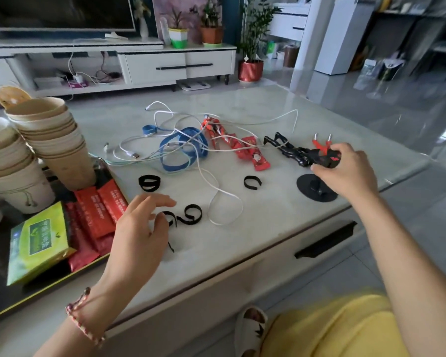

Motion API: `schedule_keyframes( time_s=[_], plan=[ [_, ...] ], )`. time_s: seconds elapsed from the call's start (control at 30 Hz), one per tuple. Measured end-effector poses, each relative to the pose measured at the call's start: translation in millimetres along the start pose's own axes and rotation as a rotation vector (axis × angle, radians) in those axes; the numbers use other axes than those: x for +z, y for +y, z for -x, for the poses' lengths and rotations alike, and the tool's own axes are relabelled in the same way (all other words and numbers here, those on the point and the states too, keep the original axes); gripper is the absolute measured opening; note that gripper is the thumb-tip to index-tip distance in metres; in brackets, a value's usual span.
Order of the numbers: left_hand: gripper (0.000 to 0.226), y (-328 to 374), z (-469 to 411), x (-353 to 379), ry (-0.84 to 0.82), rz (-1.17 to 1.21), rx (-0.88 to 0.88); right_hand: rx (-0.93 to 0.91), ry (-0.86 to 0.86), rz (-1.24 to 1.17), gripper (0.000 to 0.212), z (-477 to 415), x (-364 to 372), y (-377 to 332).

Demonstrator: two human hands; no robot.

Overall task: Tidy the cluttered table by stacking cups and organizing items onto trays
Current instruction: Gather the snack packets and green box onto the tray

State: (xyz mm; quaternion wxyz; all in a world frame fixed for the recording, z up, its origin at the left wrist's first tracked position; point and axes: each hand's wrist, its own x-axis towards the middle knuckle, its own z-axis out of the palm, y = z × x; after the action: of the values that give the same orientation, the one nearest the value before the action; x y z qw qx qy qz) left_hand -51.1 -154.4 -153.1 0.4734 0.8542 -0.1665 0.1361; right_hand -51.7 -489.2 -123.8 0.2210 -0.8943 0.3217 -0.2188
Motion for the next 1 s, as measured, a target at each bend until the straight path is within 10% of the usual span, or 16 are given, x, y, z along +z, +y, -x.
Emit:
schedule_keyframes(
  time_s=[0.23,0.37,0.57,1.0],
  plan=[
    [0.018,5.6,6.8,-7.1,-0.096,0.259,-0.176,-0.279,-0.128,-0.413,0.061,48.2,-1.0,-68.6],
    [0.058,7.8,3.3,-11.7,-0.193,0.647,-0.439,-0.352,-0.431,-0.763,0.053,96.6,5.1,-124.5],
    [0.032,-0.6,-4.6,-29.0,-0.043,1.189,-0.711,-0.512,-0.682,-0.715,0.077,142.3,21.4,-164.7],
    [0.037,-16.9,-4.8,-50.9,0.031,0.775,-0.588,-0.281,-1.268,-0.78,0.029,148.3,49.8,-186.8]
  ],
)
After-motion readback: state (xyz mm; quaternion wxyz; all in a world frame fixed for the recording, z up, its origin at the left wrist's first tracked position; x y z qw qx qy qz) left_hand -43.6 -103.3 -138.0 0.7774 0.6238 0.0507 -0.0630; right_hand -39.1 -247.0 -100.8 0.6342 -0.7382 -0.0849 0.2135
